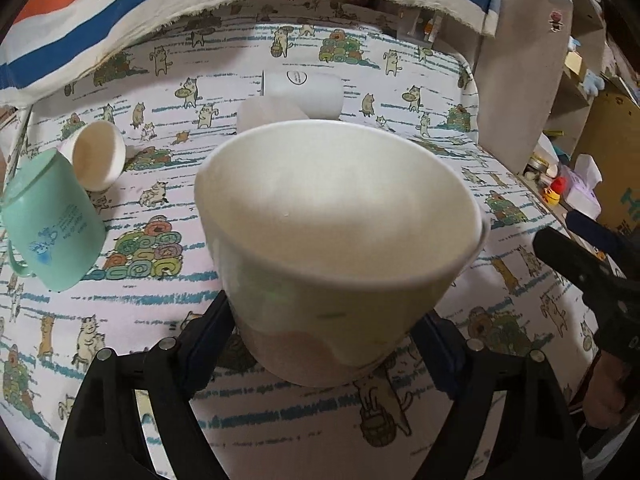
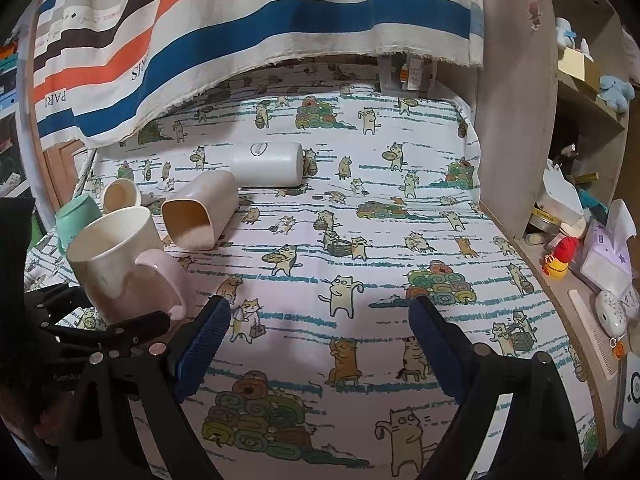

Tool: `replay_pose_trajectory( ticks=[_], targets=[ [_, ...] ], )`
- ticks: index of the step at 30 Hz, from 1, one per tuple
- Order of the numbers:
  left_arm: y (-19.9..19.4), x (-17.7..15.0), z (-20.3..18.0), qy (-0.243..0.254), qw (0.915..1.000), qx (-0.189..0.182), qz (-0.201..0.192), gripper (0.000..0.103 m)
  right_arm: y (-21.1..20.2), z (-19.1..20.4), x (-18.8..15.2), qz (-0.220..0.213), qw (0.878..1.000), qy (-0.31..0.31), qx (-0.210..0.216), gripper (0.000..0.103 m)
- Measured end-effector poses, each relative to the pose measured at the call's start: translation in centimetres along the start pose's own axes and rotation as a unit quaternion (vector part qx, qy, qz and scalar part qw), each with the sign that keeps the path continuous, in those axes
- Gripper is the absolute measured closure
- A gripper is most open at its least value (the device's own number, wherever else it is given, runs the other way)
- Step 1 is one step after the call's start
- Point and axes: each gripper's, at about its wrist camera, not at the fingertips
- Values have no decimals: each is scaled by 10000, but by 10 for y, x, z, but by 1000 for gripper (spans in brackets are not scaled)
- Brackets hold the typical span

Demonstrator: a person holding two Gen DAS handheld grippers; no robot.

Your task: Flip cup upside down

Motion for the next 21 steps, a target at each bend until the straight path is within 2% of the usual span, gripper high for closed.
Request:
replay_pose_trajectory(
  ticks=[8, 12, 13, 16, 20, 21],
  targets=[
    [-22, -5, 8, 43, 10000, 1, 20, 19, -7, 10, 5, -42, 9998, -6, 204, 11],
    [-29, -5, 13, 38, 10000, 74, -35, 19, -15, 14, 11, -61, 9944, 181, 1037, 11],
    [-30, -5, 15, 40, 10000, 77, -43, 19, -18, 17, 14, -83, 9900, 190, 1397, 16],
    [-32, -5, 17, 16, 10000, 35, -41, 19, -26, 31, 17, -113, 9808, 23, 1947, 32],
    [-36, -8, 15, 94, 9999, -12, -72, 19, -22, 59, 17, 41, 9762, -282, 2152, 60],
    [-37, -8, 14, 112, 9999, -41, -87, 19, -18, 65, 18, 141, 9739, -327, 2242, 62]
  ],
)
Point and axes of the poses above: each gripper's, at about its wrist camera, not at the fingertips, and y roughly the way its jaws point, z to its left, x to its top, and after that the axes turned 7 degrees about -x, right-handed
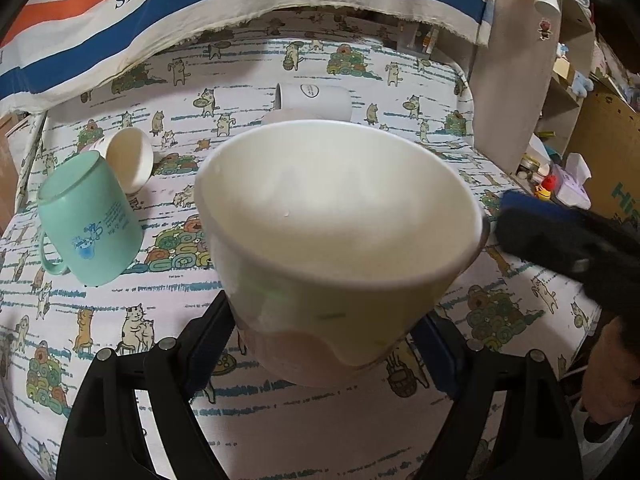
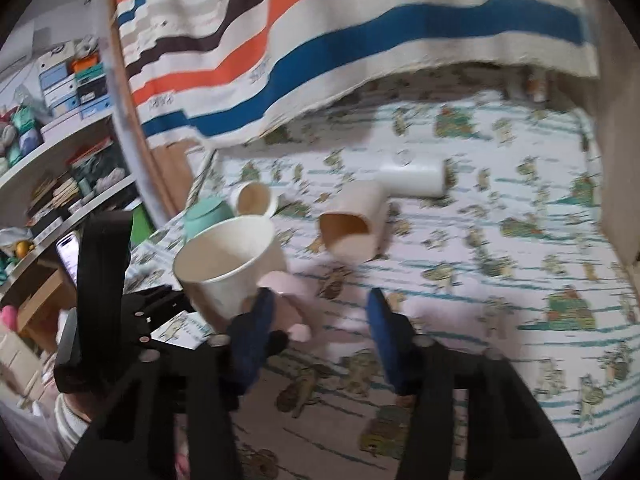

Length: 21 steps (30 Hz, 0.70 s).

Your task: Flip cup upside down

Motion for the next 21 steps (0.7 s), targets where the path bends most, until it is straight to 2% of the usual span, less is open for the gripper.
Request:
replay_pose_trajectory(
  ticks=[3, 8, 21],
  targets=[
    [-3, -1, -1, 37, 10000, -41, -48, 19, 15, 7, 1, 156, 9999, -18, -46, 67],
    [-10, -1, -1, 114, 9998, -71, -117, 20, 25, 4, 7, 58, 9982, 170, -574, 68],
    [-36, 16, 1, 111, 9986, -86, -501, 20, 12, 3, 8, -3, 9972, 45, -745, 70]
  ],
)
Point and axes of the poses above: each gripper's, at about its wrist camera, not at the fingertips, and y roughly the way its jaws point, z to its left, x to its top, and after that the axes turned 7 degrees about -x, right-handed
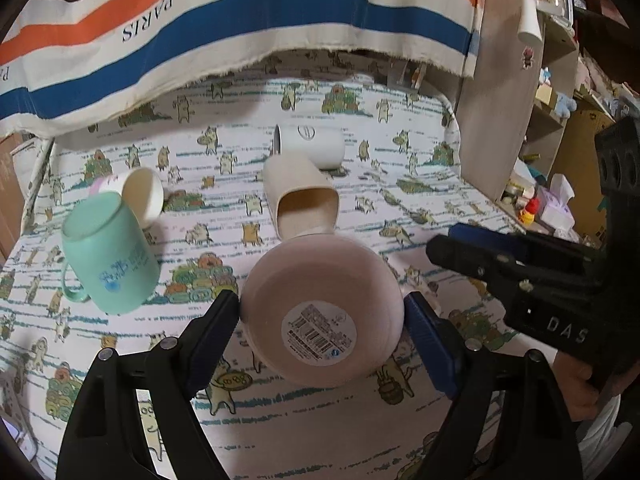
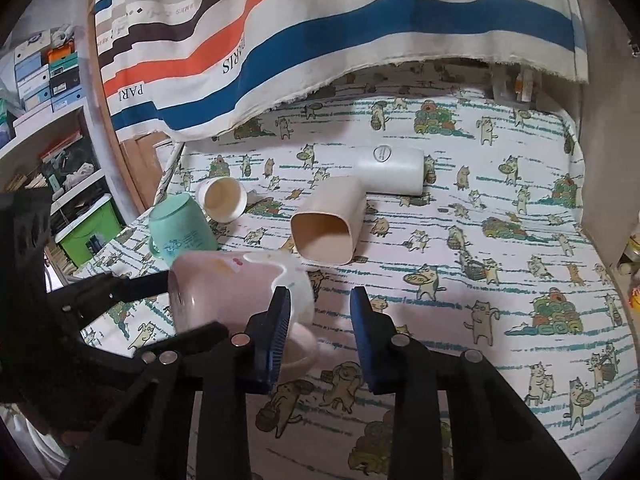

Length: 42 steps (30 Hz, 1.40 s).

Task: Flip cup upside down
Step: 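Rotate the held mug with the left tool so its base faces up, then lower the inverted mug onto the tablecloth with the left tool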

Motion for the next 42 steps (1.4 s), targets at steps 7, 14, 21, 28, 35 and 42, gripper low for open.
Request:
replay_pose_trajectory(
  ticks=[7, 14, 21, 28, 35, 42],
  targets=[
    [12, 19, 0, 137, 9999, 86, 38, 22, -8, -6, -1, -46, 9999, -21, -148, 70],
    [14, 16, -4, 296, 9994, 135, -118, 22, -10, -13, -3, -40, 9995, -8, -322, 70],
    [2, 12, -5, 394, 9980, 137, -481, 22, -10, -15, -5, -55, 9992, -5, -389, 70],
    [-20, 15, 3, 290, 9955, 129, -893, 17, -12, -13, -6, -115, 9990, -35, -428, 70],
    [-45, 9, 13, 323, 9870, 382, -1528, 2, -27, -7, -7, -461, 9982, -104, -361, 39],
    [-70, -2, 35, 227, 9770, 613, -2030, 0, -49, 5, -10, -1149, 9922, -164, -458, 17]
  ],
)
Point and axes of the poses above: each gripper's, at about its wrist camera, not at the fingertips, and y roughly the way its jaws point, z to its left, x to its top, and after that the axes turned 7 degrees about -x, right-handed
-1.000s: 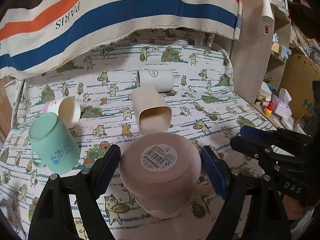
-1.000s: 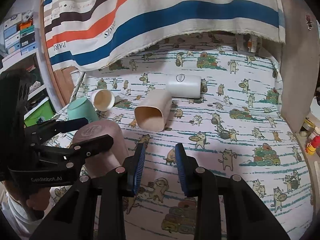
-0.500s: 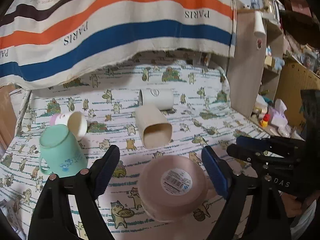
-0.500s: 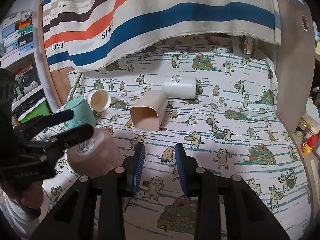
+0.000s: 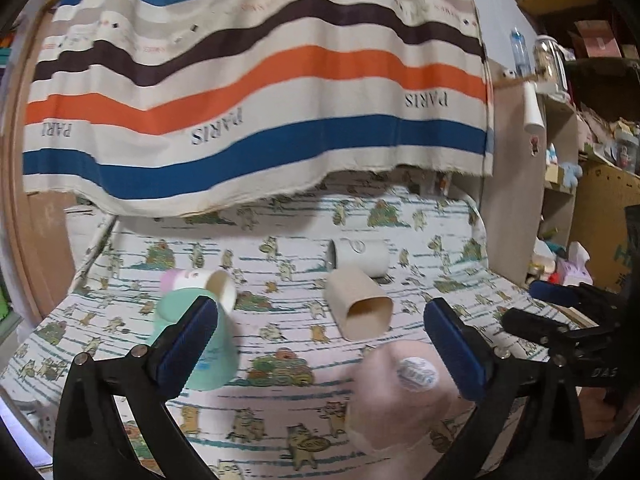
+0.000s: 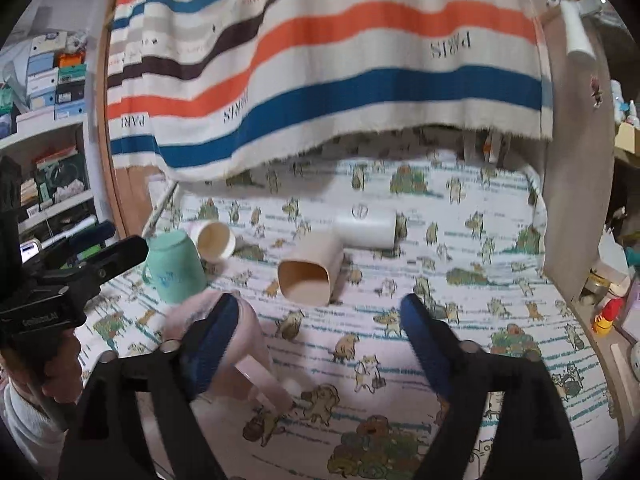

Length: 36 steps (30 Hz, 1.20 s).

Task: Flip cup upside down
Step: 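Lower the inverted mug onto the tablecloth with the left tool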

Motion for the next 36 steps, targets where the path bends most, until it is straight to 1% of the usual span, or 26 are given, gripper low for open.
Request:
replay_pose_trajectory(
  ticks=[1, 3, 4, 5, 8, 10, 12, 13, 15, 19, 23, 26, 29, 32, 36],
  targets=[
    [-3, -1, 4, -46, 10000, 24, -67, 0, -2, 1, 0, -91, 10000, 14, -13, 16],
    [-7, -2, 12, -138, 9997, 83, -194, 0, -6, 3, 1, -239, 9997, 70, -58, 9],
    [-9, -3, 15, -164, 9996, 81, -235, 0, -7, 2, 1, -311, 9994, 122, -91, 2],
    [-10, -4, 19, -184, 9994, 64, -276, 0, -7, 2, 1, -386, 9990, 179, -123, 0],
    [-11, -10, 27, -171, 9991, 93, -369, 0, -8, 1, -1, -576, 9978, 243, -237, 0],
    [-10, -15, 31, -152, 9991, 120, -372, 0, -6, 2, -3, -607, 9975, 222, -268, 0],
    [-8, -19, 33, -164, 9994, 102, -276, 0, -2, 3, -6, -520, 9983, 163, -207, 0],
    [-8, -22, 34, -188, 9996, 78, -209, 0, 0, 4, -7, -394, 9991, 104, -131, 0],
    [-8, -27, 33, -226, 9997, -37, -115, 0, 2, 7, -11, -283, 9996, 46, -50, 0],
    [-12, -36, 26, -155, 9998, -55, -92, 0, -3, 15, -20, -302, 9995, -38, -86, 0],
    [-10, -40, 22, -2, 9998, -42, -186, 0, -6, 17, -24, -516, 9986, 56, -110, 0],
    [-6, -40, 26, -119, 9997, -109, -195, 0, -3, 18, -25, -640, 9979, 24, -138, 0],
    [-5, -41, 30, -210, 9995, -129, -190, 0, 0, 18, -26, -600, 9981, 16, -159, 0],
    [-5, -44, 30, -164, 9996, -97, -225, 0, 1, 19, -29, -613, 9980, -37, -136, 0],
    [0, -49, 31, -97, 9997, -3, -236, 0, -2, 19, -35, -837, 9963, -85, -154, 0]
  ],
)
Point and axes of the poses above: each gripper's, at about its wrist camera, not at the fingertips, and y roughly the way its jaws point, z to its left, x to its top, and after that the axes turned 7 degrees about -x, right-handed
